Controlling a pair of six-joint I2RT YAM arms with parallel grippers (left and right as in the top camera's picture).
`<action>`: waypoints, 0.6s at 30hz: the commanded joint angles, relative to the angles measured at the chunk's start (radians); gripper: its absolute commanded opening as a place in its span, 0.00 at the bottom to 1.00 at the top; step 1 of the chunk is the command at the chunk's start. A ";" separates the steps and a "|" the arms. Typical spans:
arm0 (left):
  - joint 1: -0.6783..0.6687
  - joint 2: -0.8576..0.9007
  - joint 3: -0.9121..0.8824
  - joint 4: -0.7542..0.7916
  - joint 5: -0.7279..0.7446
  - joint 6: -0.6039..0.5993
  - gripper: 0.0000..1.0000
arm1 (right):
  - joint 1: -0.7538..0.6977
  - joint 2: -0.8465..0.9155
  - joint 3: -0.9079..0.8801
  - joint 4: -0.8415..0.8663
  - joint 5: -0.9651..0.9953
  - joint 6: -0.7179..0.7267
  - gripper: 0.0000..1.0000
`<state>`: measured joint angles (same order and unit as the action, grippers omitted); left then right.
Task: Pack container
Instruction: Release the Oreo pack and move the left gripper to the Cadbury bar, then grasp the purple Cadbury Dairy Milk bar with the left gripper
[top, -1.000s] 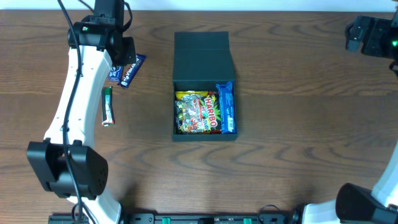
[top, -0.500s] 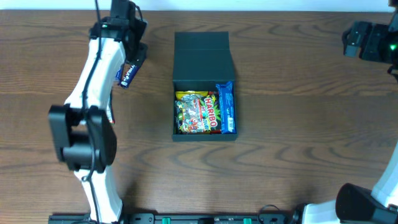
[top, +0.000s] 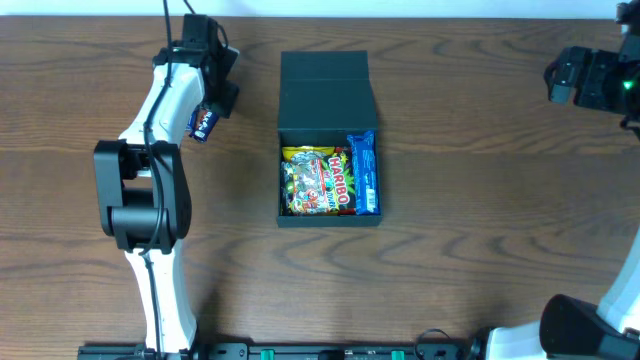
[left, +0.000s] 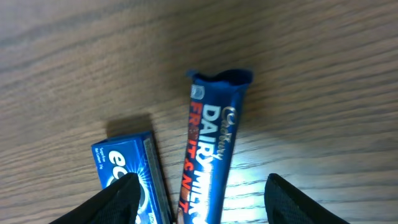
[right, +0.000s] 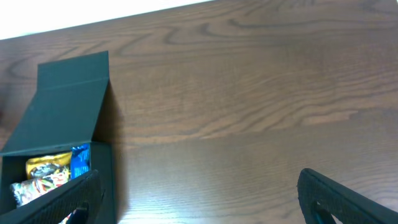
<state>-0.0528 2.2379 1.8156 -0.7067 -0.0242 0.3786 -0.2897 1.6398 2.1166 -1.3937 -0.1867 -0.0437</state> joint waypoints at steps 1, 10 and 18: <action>0.023 0.031 -0.003 -0.002 0.077 0.015 0.66 | -0.004 -0.002 -0.006 -0.005 -0.005 0.013 0.99; 0.026 0.035 -0.003 -0.022 0.150 0.018 0.64 | -0.004 -0.002 -0.006 -0.003 -0.005 0.013 0.99; 0.027 0.063 -0.003 -0.022 0.148 0.018 0.63 | -0.004 -0.002 -0.006 -0.002 -0.005 0.013 0.99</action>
<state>-0.0288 2.2635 1.8160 -0.7254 0.1066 0.3904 -0.2897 1.6398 2.1166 -1.3945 -0.1871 -0.0437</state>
